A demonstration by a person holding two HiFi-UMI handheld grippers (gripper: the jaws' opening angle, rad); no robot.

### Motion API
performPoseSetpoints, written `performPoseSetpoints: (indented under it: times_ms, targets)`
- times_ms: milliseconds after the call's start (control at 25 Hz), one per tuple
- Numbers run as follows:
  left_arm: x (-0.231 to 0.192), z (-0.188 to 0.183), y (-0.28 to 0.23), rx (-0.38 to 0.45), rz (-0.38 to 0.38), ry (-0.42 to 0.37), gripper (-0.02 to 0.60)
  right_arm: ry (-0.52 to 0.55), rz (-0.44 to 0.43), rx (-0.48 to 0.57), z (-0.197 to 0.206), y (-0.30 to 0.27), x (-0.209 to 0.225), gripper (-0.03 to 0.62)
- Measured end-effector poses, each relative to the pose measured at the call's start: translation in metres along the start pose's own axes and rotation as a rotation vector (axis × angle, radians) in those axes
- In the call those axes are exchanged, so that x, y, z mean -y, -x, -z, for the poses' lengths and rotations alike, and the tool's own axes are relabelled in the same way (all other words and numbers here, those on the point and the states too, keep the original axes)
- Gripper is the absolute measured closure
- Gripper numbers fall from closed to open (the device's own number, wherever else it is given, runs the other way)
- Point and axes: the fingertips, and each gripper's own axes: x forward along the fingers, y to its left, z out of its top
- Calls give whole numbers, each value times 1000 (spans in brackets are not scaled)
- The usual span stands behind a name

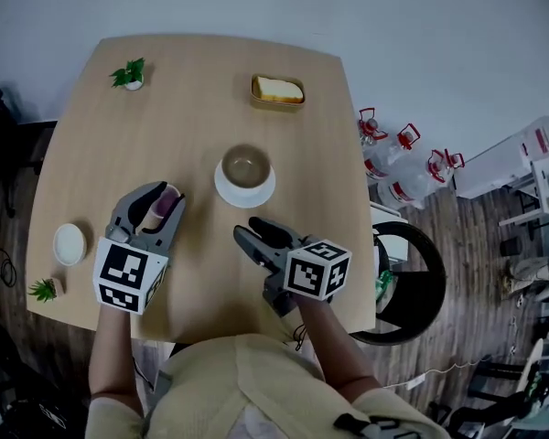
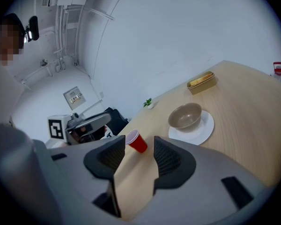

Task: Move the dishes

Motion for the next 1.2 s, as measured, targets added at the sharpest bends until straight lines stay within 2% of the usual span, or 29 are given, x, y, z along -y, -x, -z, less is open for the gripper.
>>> performPoseSetpoints:
  times_ms: [80, 560, 760, 960, 1200]
  targets:
    - [3, 3, 9, 39, -29, 48, 440, -8, 31, 24, -7, 1, 7, 393]
    - [13, 15, 32, 165, -158, 169, 440, -19, 153, 82, -29, 0, 39, 393]
    - [30, 29, 29, 91, -147, 161, 440, 5, 263, 113, -43, -3, 68, 398]
    - [33, 37, 31, 111, -177, 169, 440, -30, 384, 130, -51, -13, 106, 405]
    - [50, 52, 26, 82, -110, 181, 440, -111, 442, 124, -53, -34, 133, 405]
